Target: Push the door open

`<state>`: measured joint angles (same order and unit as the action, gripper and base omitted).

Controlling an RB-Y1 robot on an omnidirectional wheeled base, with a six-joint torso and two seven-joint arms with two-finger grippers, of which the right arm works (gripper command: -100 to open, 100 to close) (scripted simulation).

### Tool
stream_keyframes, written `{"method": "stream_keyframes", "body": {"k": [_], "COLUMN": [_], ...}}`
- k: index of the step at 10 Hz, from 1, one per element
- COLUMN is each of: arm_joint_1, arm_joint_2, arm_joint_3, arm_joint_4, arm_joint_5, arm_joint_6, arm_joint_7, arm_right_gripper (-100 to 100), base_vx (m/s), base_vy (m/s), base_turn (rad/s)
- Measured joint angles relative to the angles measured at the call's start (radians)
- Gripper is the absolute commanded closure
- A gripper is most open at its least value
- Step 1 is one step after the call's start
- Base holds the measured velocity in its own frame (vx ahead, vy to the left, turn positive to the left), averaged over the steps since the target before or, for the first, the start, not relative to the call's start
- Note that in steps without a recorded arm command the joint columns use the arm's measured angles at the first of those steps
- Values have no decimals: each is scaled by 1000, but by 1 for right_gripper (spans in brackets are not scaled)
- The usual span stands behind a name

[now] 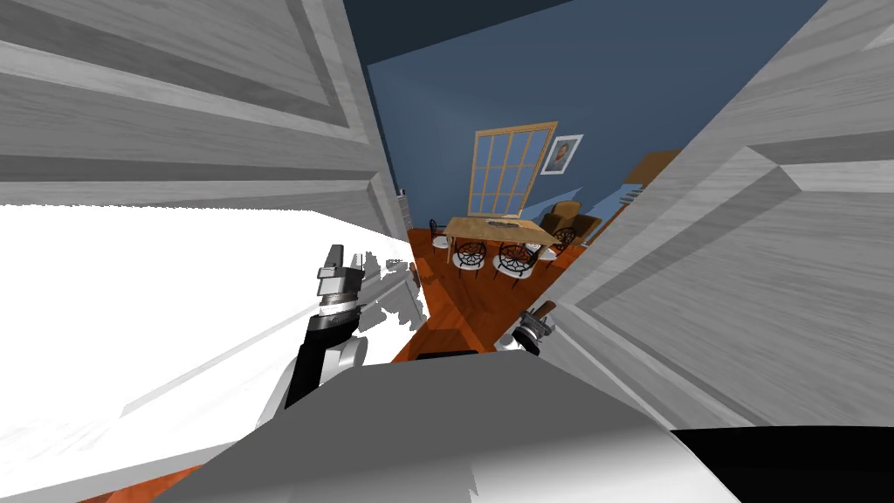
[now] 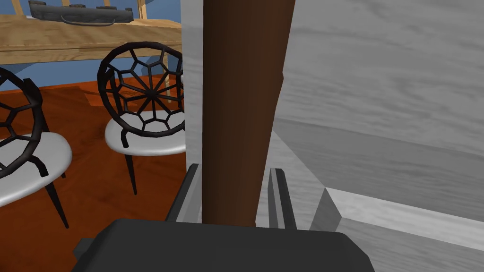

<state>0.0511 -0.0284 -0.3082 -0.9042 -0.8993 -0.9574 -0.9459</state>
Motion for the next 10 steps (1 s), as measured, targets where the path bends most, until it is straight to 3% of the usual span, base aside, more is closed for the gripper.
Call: {"method": "stream_keyframes", "body": {"k": [2, 4, 5, 6, 8, 10], "arm_joint_1": [15, -13, 11, 16, 0, 18], "arm_joint_2": [10, 13, 19, 26, 12, 34], "arm_joint_3": [-8, -15, -22, -30, -33, -48], "arm_joint_4": [-27, 23, -25, -44, 5, -20], "arm_joint_5": [-6, -10, -19, -26, -26, -41], "arm_joint_6": [-2, -31, -12, -2, -26, -25], "arm_joint_7": [9, 6, 23, 40, 16, 31], "arm_right_gripper": [100, 100, 100, 100, 100, 100], "base_vx": [90, 106, 95, 92, 102, 164], "base_vy": [-55, -79, -49, -37, -34, -42], "base_turn": [-80, -36, -52, -55, -68, -103]}}
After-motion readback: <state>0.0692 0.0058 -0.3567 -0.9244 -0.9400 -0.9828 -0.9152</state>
